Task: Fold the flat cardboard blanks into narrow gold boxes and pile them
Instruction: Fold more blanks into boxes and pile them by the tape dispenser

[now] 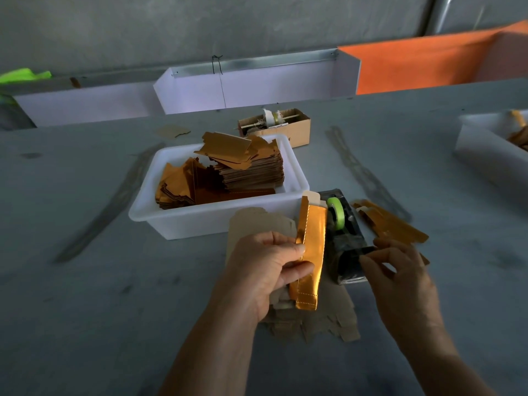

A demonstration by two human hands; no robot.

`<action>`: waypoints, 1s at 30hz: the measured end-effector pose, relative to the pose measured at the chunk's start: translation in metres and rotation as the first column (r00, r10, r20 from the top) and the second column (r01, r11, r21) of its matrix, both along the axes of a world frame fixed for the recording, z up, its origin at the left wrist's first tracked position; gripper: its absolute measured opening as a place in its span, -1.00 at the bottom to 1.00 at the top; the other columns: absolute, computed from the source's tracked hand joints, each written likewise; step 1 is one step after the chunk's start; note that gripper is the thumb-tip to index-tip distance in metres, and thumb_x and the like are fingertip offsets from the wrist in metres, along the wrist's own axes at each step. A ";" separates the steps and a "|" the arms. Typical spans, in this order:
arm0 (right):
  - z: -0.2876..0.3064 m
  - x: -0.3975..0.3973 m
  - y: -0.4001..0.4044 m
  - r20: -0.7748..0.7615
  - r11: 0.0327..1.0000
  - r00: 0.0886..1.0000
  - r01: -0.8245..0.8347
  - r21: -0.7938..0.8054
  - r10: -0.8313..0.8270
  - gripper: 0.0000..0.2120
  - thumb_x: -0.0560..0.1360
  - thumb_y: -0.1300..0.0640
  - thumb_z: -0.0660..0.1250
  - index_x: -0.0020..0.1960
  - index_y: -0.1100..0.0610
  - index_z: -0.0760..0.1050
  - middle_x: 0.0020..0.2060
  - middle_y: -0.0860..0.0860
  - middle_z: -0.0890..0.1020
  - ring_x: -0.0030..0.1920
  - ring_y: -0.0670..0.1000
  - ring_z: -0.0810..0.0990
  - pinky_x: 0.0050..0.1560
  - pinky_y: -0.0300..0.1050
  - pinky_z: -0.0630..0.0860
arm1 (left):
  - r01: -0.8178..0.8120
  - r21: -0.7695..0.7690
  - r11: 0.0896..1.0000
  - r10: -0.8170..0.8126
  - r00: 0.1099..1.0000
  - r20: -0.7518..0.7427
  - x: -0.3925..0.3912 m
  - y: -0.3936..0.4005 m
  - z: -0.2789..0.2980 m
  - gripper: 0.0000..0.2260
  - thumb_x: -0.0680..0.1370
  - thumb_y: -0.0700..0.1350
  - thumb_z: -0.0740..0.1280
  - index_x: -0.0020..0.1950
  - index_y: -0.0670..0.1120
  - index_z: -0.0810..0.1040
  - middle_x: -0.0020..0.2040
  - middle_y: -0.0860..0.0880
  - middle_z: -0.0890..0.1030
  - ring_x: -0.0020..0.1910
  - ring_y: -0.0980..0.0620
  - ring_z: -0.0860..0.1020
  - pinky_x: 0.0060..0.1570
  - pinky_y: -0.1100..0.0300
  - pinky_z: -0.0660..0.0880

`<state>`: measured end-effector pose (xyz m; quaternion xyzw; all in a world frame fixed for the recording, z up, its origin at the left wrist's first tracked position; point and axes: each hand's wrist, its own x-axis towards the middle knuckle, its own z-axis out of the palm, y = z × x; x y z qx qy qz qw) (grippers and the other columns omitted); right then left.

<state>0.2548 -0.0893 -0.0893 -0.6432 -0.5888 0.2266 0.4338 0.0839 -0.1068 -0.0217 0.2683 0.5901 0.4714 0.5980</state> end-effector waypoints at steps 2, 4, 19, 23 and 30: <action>-0.001 -0.001 -0.001 0.025 1.000 1.000 -0.007 0.009 0.007 -0.79 0.45 0.24 0.39 -0.30 0.03 0.48 0.05 -0.01 0.50 -0.03 -0.02 0.51 -0.10 -0.26 0.39 | 0.005 0.001 1.000 -0.005 1.000 0.008 0.000 -0.001 0.000 -0.94 0.46 -0.35 0.38 -0.11 -0.24 0.53 0.02 -0.23 0.65 -0.05 -0.14 0.67 -0.18 0.14 0.64; 0.000 0.000 0.001 0.139 0.997 0.990 -0.030 0.076 0.019 -0.82 0.44 0.30 0.39 -0.30 0.14 0.50 0.00 0.04 0.51 -0.11 0.02 0.52 -0.17 -0.28 0.38 | 0.011 0.001 1.000 -0.011 1.000 0.003 0.000 -0.001 -0.001 -0.94 0.46 -0.34 0.37 -0.11 -0.24 0.53 0.03 -0.22 0.65 -0.04 -0.15 0.67 -0.17 0.14 0.64; 0.056 0.000 -0.022 -0.244 0.935 0.905 -0.352 0.035 0.350 -0.84 0.44 0.22 0.36 -0.24 -0.02 0.56 -0.28 -0.03 0.61 -0.30 -0.12 0.57 -0.32 -0.46 0.45 | -0.004 0.002 1.000 0.004 0.999 0.053 -0.003 -0.002 -0.003 -0.91 0.46 -0.34 0.39 -0.06 -0.25 0.59 -0.03 -0.22 0.67 -0.11 -0.12 0.69 -0.18 0.15 0.64; 0.074 -0.014 -0.020 -0.248 0.830 0.804 -0.558 -0.002 0.540 -0.90 0.33 0.08 0.34 -0.20 -0.10 0.61 -0.25 -0.07 0.64 -0.26 -0.12 0.57 -0.31 -0.38 0.49 | -0.003 0.007 1.000 0.002 0.998 0.069 -0.004 -0.002 -0.005 -0.89 0.46 -0.33 0.39 -0.02 -0.26 0.59 -0.04 -0.22 0.68 -0.10 -0.10 0.69 -0.13 0.13 0.64; 0.071 -0.026 -0.008 -0.081 0.848 0.847 -0.529 -0.035 0.525 -0.73 0.46 0.18 0.34 -0.02 -0.21 0.54 -0.23 -0.07 0.63 -0.20 -0.10 0.59 -0.20 -0.22 0.57 | 0.024 0.028 0.999 -0.025 0.998 0.063 -0.004 -0.002 -0.007 -0.89 0.46 -0.32 0.40 -0.02 -0.26 0.61 -0.09 -0.19 0.69 -0.14 -0.06 0.70 -0.14 0.16 0.64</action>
